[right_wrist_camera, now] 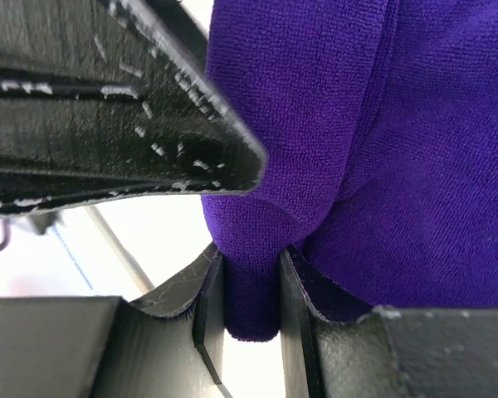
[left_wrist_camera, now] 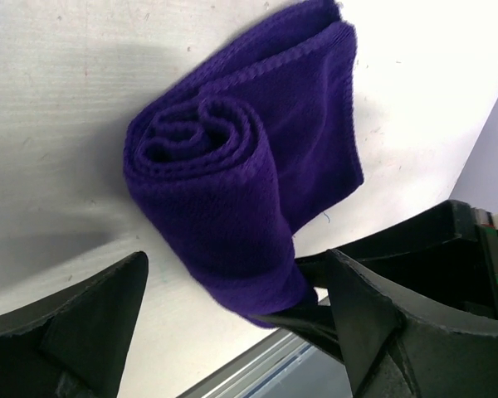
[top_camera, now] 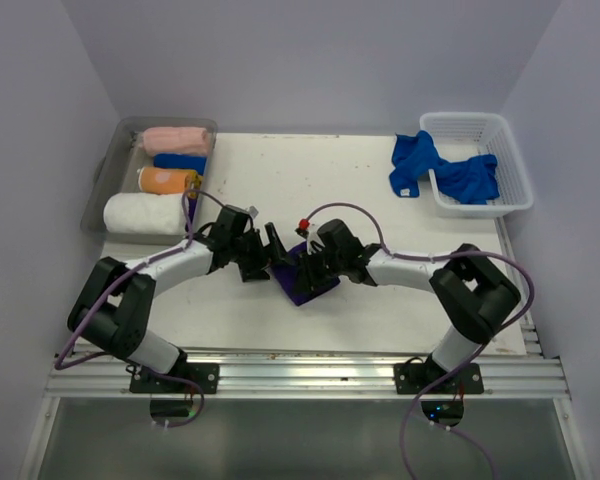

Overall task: Roll the towels
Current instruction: Roll the towel

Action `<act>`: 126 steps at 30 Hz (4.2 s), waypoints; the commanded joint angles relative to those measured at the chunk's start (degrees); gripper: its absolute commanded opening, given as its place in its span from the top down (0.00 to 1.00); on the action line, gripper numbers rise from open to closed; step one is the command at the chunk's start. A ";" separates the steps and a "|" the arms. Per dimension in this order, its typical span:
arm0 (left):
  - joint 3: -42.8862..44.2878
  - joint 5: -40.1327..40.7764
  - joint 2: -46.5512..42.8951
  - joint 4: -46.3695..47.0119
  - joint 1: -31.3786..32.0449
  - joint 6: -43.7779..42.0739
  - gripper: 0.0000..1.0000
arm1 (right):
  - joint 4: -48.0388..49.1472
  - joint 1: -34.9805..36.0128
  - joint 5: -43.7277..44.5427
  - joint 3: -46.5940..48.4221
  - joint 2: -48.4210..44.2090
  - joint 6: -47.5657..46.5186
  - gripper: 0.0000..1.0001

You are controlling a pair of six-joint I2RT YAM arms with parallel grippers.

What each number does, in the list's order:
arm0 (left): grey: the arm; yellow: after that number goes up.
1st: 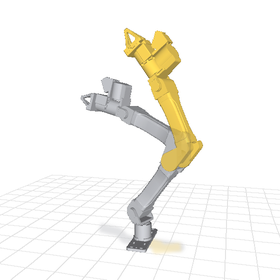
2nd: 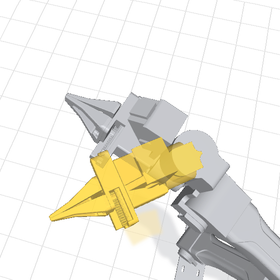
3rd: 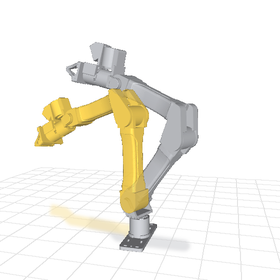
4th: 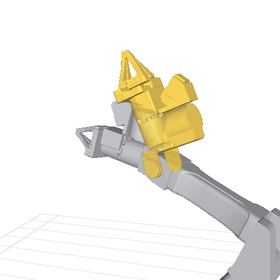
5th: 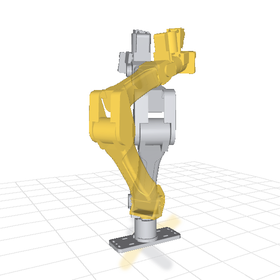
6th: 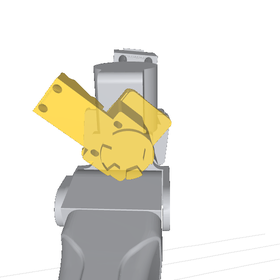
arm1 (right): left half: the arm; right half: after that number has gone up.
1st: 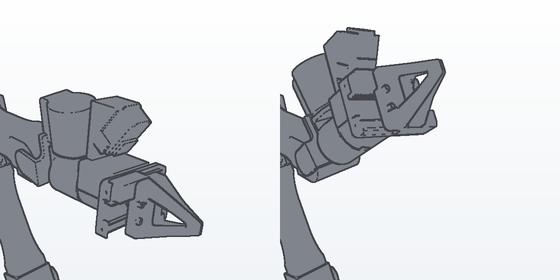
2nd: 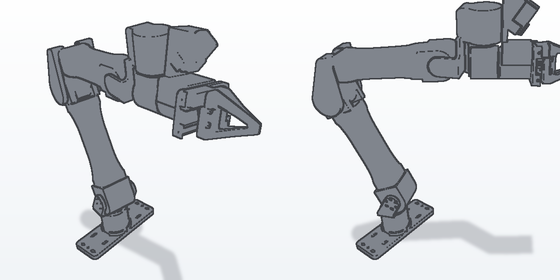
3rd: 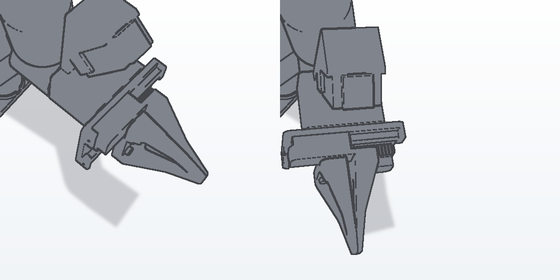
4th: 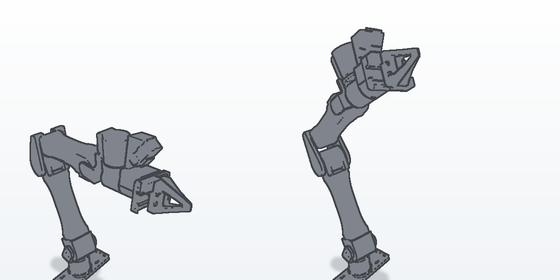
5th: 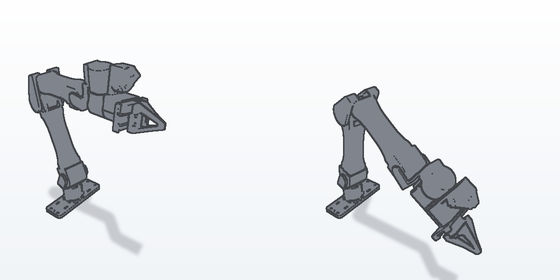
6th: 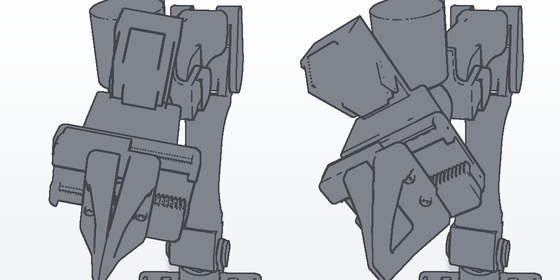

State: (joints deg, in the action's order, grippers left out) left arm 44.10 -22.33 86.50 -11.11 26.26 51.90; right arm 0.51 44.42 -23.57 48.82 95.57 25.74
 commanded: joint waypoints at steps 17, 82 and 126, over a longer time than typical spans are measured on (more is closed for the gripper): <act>2.04 1.41 6.23 2.68 -0.16 2.15 0.66 | -3.49 -2.50 -3.34 -0.48 -1.60 1.87 0.45; 5.39 -1.40 0.95 -4.80 -0.86 -3.12 0.05 | 2.91 10.08 12.34 1.11 -1.44 1.15 0.76; -2.35 3.17 2.36 -7.17 -0.86 6.81 0.62 | -20.38 18.40 46.50 11.81 -10.32 -9.47 0.42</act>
State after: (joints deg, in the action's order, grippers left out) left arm 42.54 -21.98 88.84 -14.46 25.63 57.95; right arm -16.84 58.50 7.68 56.55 85.08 20.14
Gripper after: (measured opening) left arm 0.381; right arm 0.580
